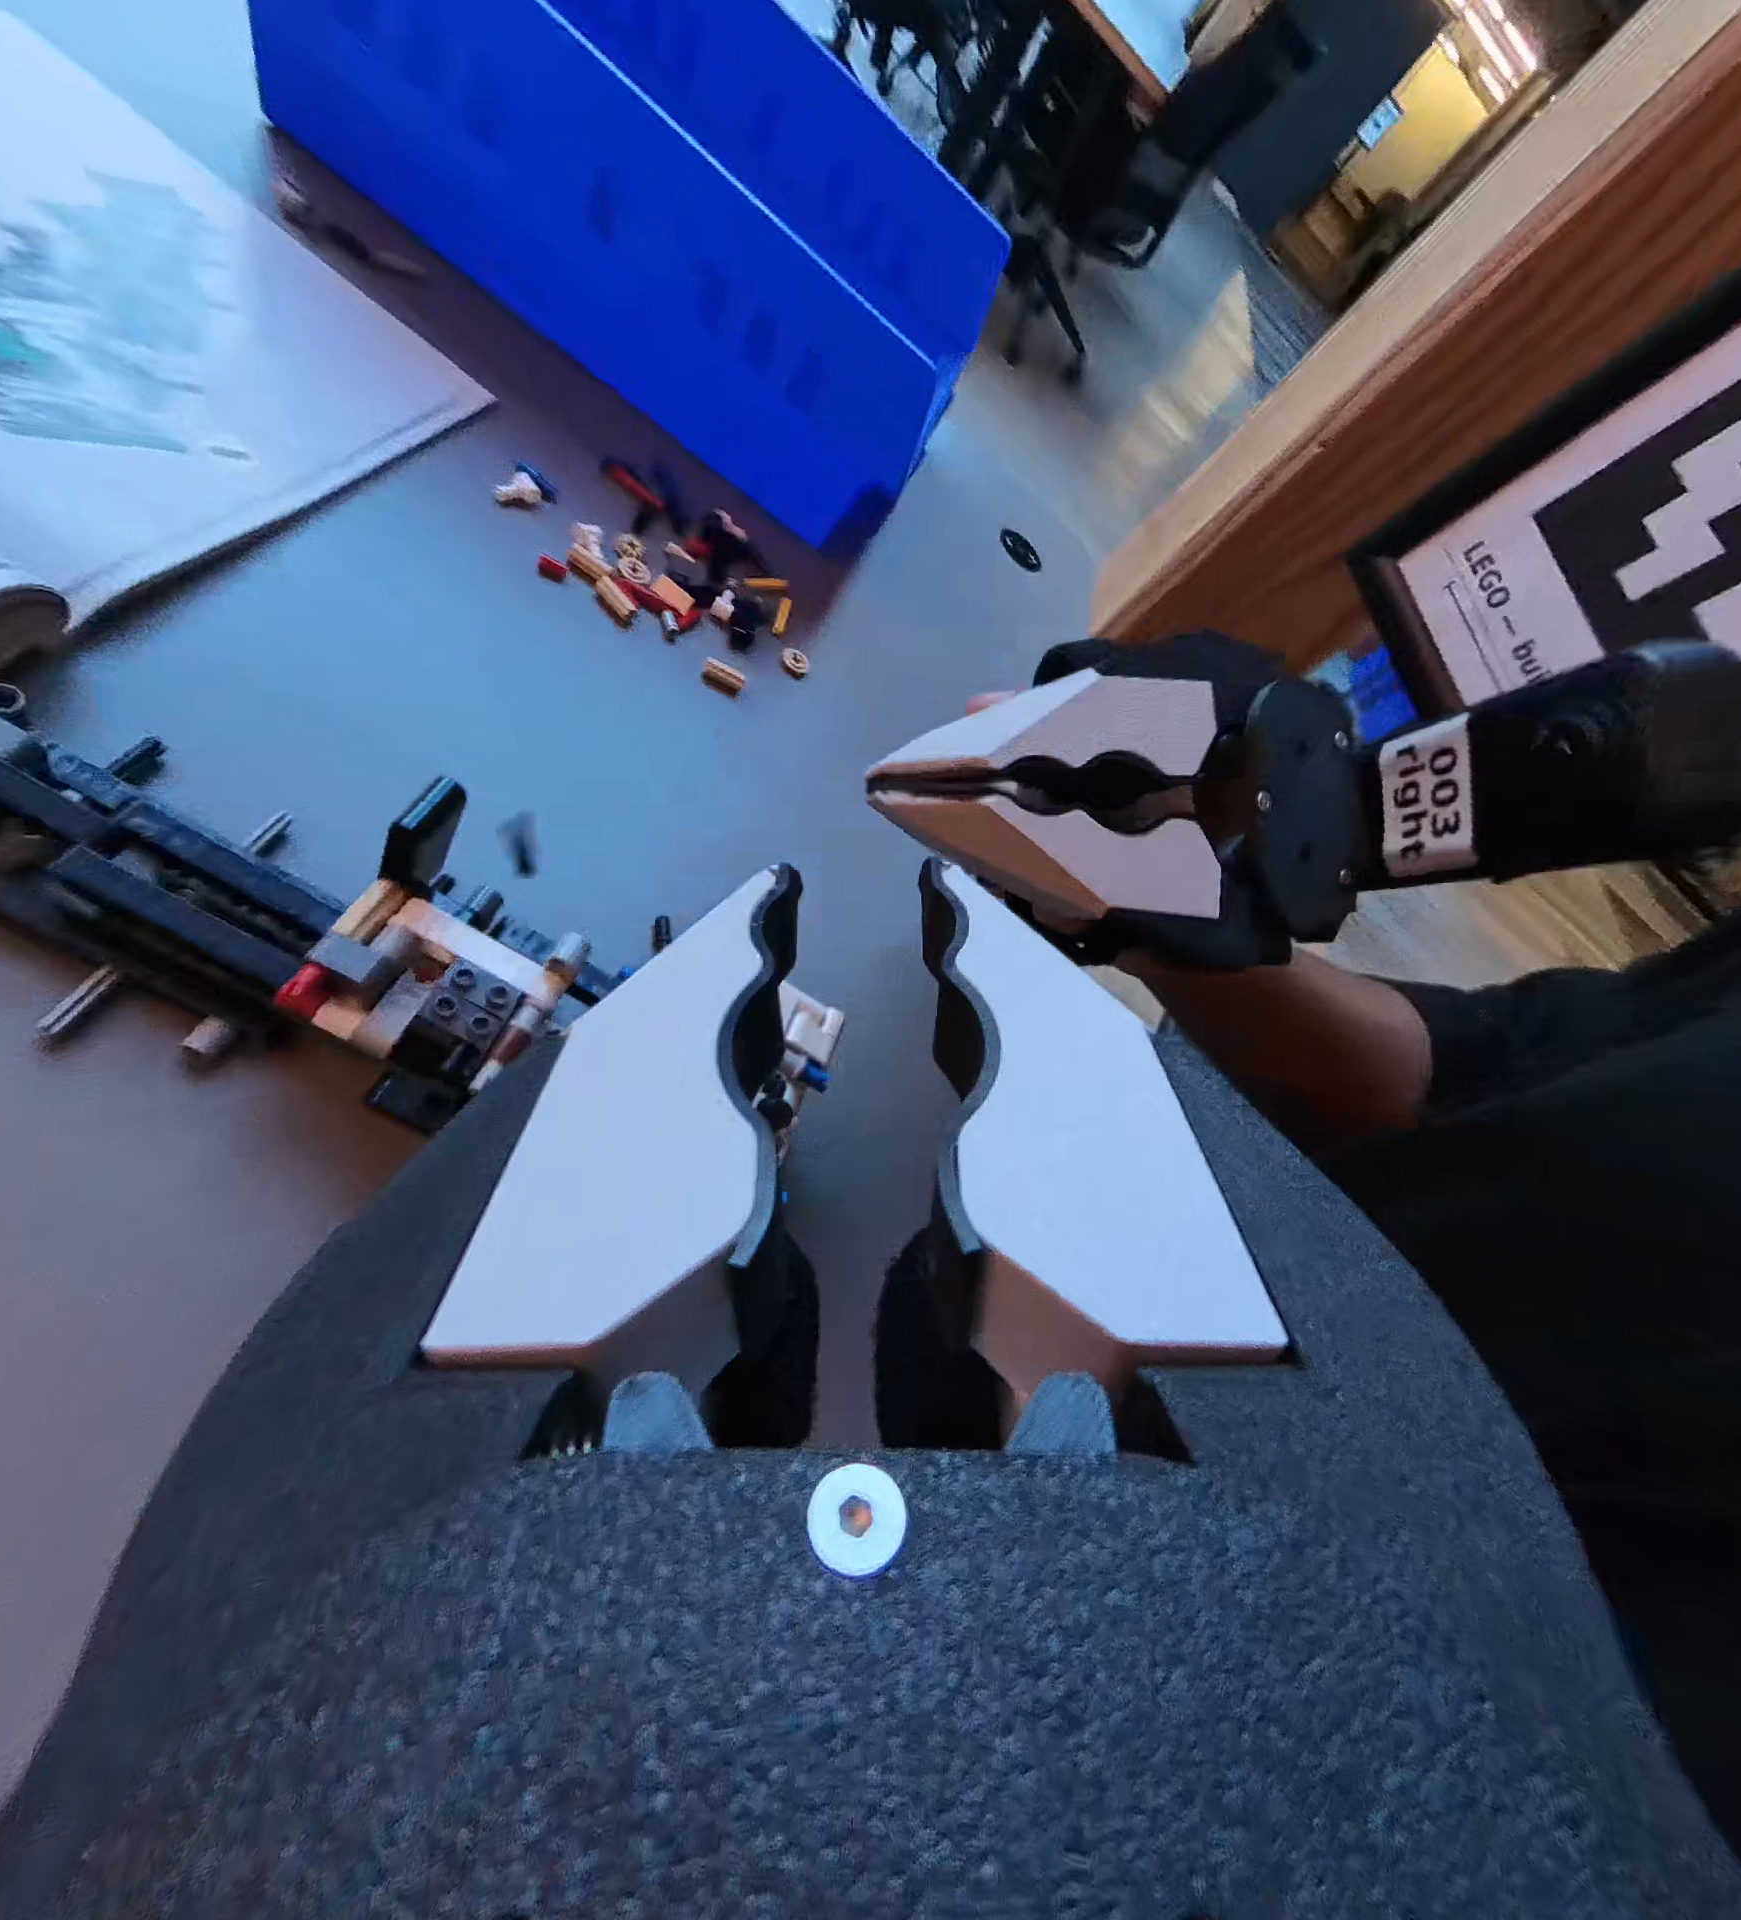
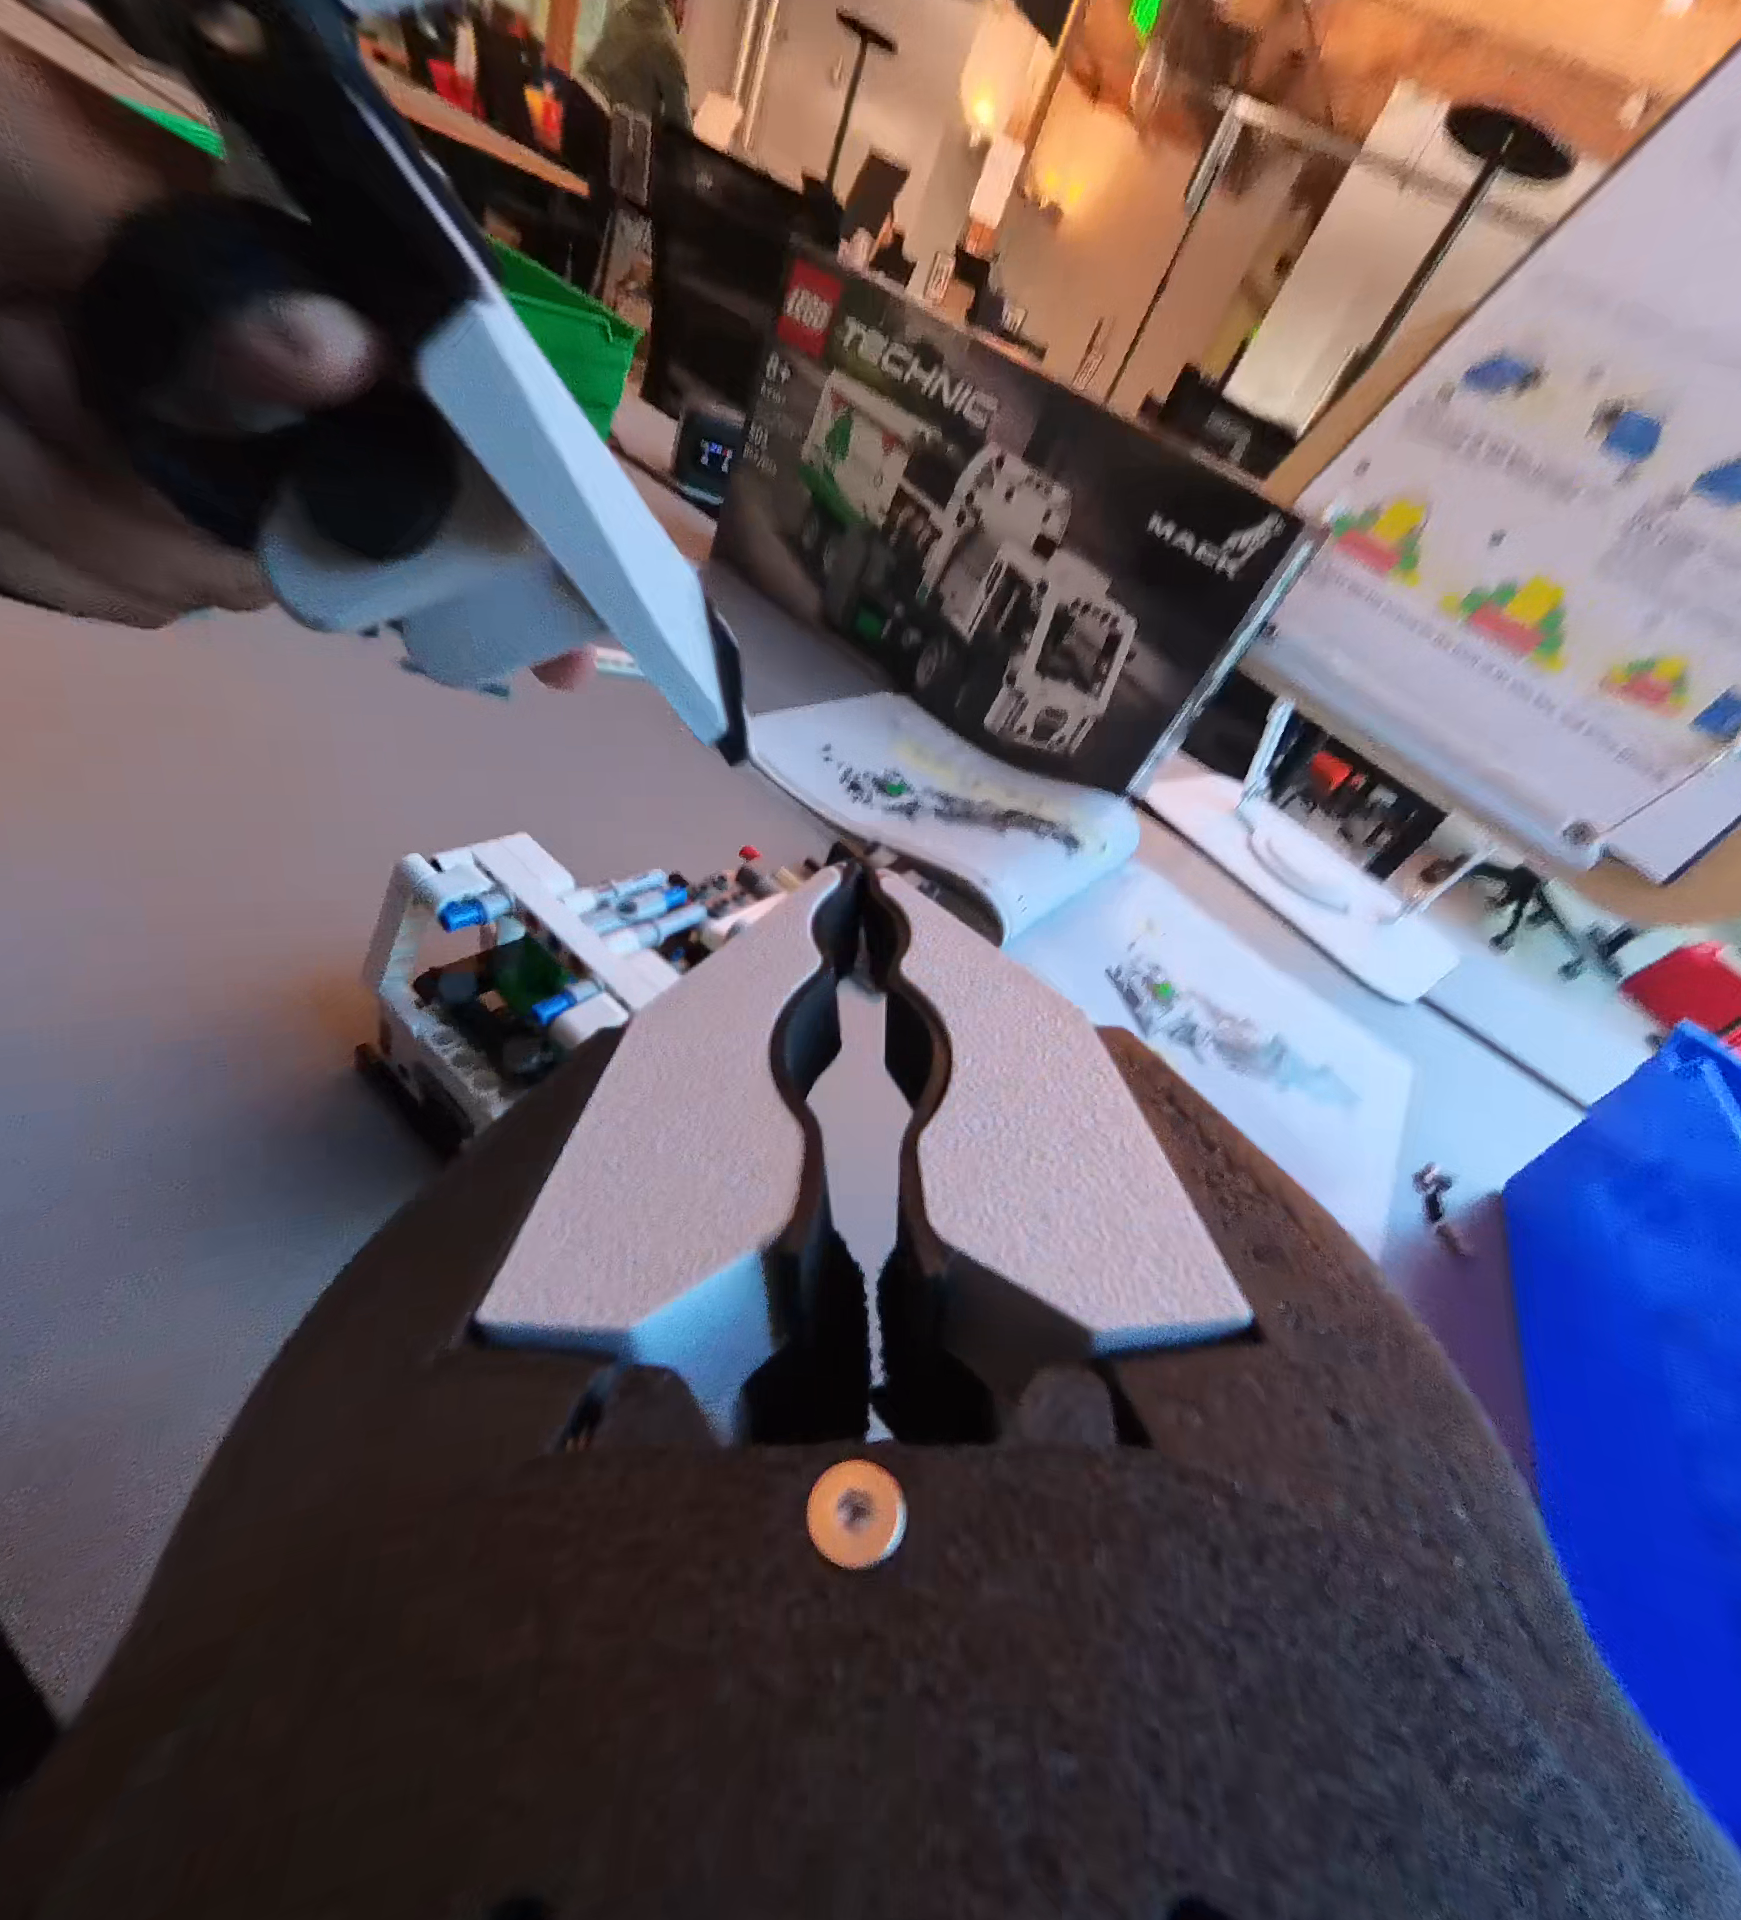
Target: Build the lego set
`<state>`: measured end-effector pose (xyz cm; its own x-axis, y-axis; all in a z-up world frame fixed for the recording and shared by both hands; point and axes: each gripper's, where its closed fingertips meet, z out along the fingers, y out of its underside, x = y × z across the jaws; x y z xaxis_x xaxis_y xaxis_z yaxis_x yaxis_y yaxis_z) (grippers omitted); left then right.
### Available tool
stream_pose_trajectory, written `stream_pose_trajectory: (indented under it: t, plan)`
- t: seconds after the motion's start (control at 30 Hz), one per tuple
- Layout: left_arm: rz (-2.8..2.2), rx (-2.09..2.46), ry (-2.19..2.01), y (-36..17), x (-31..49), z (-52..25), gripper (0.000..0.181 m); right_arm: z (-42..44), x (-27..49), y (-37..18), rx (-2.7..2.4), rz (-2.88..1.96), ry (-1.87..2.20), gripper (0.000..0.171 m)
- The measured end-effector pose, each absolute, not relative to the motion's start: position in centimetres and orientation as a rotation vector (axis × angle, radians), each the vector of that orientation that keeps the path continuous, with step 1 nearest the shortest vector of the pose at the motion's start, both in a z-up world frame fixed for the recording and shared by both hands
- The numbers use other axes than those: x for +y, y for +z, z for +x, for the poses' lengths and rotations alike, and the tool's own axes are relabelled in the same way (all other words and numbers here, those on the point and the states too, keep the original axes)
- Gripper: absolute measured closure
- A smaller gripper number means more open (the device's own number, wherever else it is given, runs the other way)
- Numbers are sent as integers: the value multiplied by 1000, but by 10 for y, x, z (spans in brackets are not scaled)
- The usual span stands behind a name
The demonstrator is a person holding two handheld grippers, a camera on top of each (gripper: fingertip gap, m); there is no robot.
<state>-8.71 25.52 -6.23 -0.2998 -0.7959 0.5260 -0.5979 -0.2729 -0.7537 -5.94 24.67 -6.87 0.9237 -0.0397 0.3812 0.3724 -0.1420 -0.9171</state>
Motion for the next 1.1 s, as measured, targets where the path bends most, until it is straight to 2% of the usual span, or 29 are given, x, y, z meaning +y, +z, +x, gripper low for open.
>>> stream_pose_trajectory:
  t: [0.23,0.3,0.37,0.43,0.57,0.9,1.1]
  plan:
    - [-1841,1774,-1497,-74,312,-106,159,-31,241,-106,-186,-1891,-252,168]
    - [-1805,1755,-1368,-85,324,-117,161,-19,239,-126,-129,-2019,-119,158]
    - [-1800,1719,-1280,-99,331,-130,161,-15,241,-148,-160,-2147,-49,157]
    - [-1821,1662,-1264,-111,333,-142,161,-14,254,-152,-191,-2150,-87,155]
    - [-1886,1535,-1336,-123,333,-162,161,-17,275,-174,-297,-2231,113,155]
    - [-1793,1651,-1297,-126,321,-189,160,-29,276,-177,-665,-2200,390,158]
    - [-1759,1673,-1310,-121,313,-182,160,-28,277,-185,-718,-2221,264,162]
